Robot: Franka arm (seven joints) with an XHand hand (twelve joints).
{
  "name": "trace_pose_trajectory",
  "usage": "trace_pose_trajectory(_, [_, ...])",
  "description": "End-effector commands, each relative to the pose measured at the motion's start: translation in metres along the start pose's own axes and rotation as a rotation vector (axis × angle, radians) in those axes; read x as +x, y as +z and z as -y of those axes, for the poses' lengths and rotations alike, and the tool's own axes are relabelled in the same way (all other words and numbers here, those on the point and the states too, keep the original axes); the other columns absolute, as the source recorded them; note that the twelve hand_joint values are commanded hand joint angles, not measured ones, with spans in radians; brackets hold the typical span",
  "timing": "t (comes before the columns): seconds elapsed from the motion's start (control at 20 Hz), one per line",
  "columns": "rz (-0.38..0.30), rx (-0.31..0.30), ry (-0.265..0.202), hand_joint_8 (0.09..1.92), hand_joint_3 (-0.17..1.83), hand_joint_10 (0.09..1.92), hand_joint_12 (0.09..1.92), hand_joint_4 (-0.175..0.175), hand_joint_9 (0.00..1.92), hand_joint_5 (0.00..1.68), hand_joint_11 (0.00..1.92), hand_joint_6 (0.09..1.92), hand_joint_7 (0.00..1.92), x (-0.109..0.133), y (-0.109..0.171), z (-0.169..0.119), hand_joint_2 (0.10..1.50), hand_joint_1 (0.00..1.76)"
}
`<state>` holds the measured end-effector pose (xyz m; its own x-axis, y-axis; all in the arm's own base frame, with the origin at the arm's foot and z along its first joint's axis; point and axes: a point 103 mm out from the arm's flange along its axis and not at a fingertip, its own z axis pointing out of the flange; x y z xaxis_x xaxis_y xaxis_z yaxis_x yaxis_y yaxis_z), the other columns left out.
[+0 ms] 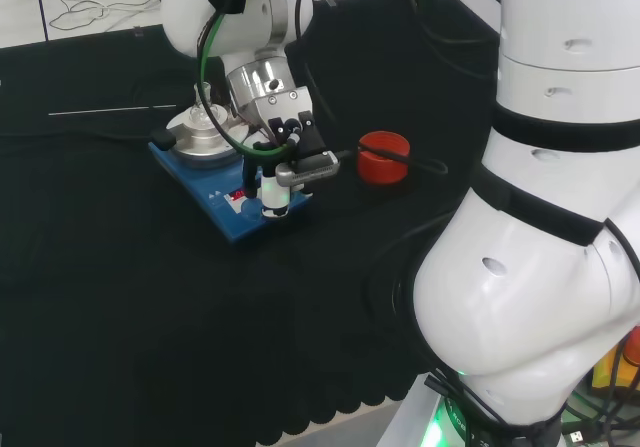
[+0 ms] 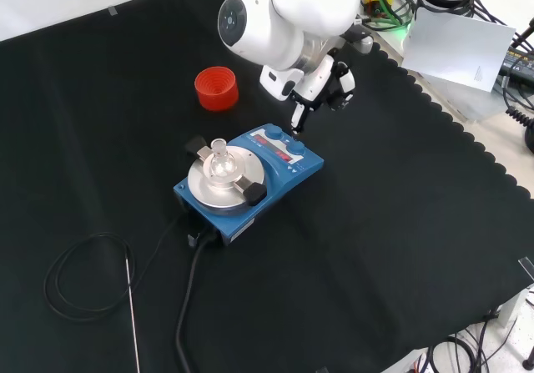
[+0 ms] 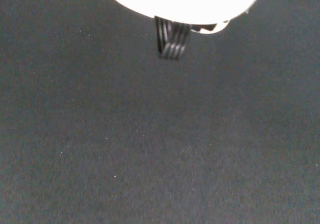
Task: Turn on the heater.
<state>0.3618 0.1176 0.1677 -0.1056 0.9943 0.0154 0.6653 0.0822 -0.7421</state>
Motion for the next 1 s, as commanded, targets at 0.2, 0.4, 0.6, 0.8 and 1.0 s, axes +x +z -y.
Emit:
trace_pose_trajectory(0.2, [0.006, 0.02, -0.008, 1.55, 1.11, 1.46, 1.35, -0.032, 1.65, 0.28, 1.25, 0.43, 1.5, 0.006, 0.005, -0.011, 0.58, 1.41])
trace_pose_trajectory(0.4, [0.02, 0.023, 0.011, 1.55, 1.11, 1.46, 1.35, -0.032, 1.65, 0.29, 1.25, 0.43, 1.5, 0.017, 0.004, -0.012, 0.58, 1.41])
trace_pose_trajectory(0.6, [0.014, 0.025, 0.011, 1.55, 1.11, 1.46, 1.35, -0.032, 1.65, 0.29, 1.25, 0.42, 1.5, 0.016, 0.004, -0.012, 0.58, 1.41])
trace_pose_trajectory(0.8, [0.003, 0.03, 0.005, 1.55, 1.11, 1.46, 1.35, -0.031, 1.65, 0.3, 1.25, 0.42, 1.5, 0.006, 0.004, -0.012, 0.58, 1.41])
trace_pose_trajectory(1.0, [0.009, 0.026, 0.018, 1.56, 1.11, 1.46, 1.35, -0.032, 1.65, 0.31, 1.25, 0.42, 1.5, 0.011, 0.003, -0.012, 0.58, 1.41])
